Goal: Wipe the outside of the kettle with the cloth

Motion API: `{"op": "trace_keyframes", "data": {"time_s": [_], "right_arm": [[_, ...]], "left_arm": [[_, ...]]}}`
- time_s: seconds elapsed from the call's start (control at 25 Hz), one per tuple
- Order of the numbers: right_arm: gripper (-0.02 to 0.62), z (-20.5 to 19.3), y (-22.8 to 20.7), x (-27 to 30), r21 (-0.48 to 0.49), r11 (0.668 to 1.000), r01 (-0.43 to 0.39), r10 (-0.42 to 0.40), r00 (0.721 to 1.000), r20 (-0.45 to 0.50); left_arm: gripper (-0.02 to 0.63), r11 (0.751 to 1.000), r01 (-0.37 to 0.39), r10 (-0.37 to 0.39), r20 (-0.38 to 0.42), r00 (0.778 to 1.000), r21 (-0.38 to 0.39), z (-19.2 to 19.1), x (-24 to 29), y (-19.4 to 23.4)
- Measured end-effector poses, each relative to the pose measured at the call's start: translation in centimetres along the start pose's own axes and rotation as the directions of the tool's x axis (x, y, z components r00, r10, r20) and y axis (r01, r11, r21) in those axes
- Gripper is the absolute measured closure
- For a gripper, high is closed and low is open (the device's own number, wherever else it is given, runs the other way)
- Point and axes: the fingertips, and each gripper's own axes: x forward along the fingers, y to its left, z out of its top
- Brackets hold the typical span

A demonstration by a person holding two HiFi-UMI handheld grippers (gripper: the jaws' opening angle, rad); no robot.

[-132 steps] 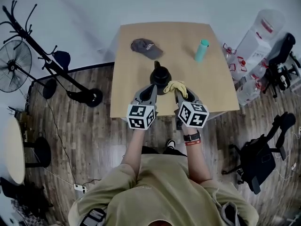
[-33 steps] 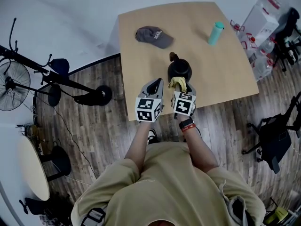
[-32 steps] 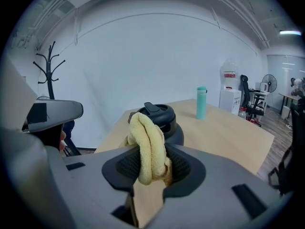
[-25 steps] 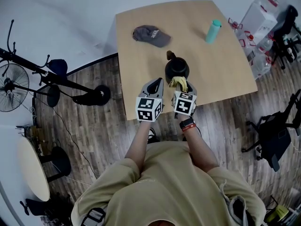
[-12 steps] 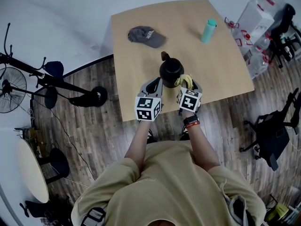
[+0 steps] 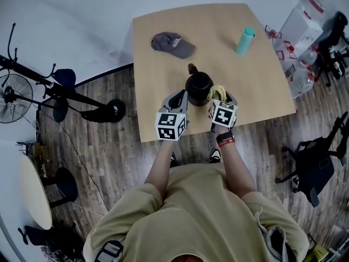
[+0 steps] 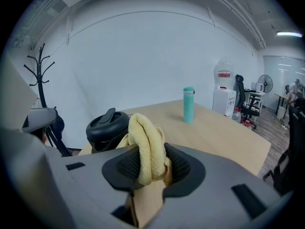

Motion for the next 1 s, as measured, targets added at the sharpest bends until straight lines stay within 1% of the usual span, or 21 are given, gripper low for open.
{"op": "trace_keyframes", "data": {"time_s": [0.2,0.44,0.56,0.76,0.88,1.0], "right_arm": [[0.468,1.0,-1.0,1.9,-0.019,1.0,-0.019,0.019,1.0,-0.001],[0.468,2.7,-1.2,4.5,-0.042,0.997,-0.067,0.066,0.998,-0.012],[0.468,3.0,-0.8,5.8,-0.044,0.994,-0.098,0.097,0.995,-0.022],[0.468,3.1,-0.6,6.6,-0.024,0.992,-0.128,0.127,0.991,-0.036],[0.468,3.3,-0.7,5.9,-0.006,0.991,-0.134,0.134,0.99,-0.033],[0.468,3.3,-1.2,4.4,0.01,0.993,-0.122,0.122,0.992,-0.018]], "left_arm": [[0.581,0.999,-0.041,0.041,0.007,0.999,-0.006,0.1,0.1,0.6],[0.581,0.996,-0.086,0.086,0.01,0.996,-0.015,0.1,-0.2,1.5],[0.581,0.995,-0.101,0.101,0.011,0.995,-0.017,0.2,-0.4,2.0],[0.581,0.994,-0.106,0.106,0.014,0.994,-0.015,0.4,-0.9,2.3],[0.581,0.995,-0.098,0.098,0.012,0.995,-0.014,0.4,-1.1,2.5],[0.581,0.996,-0.089,0.089,0.013,0.996,-0.013,0.5,-1.4,2.6]]}}
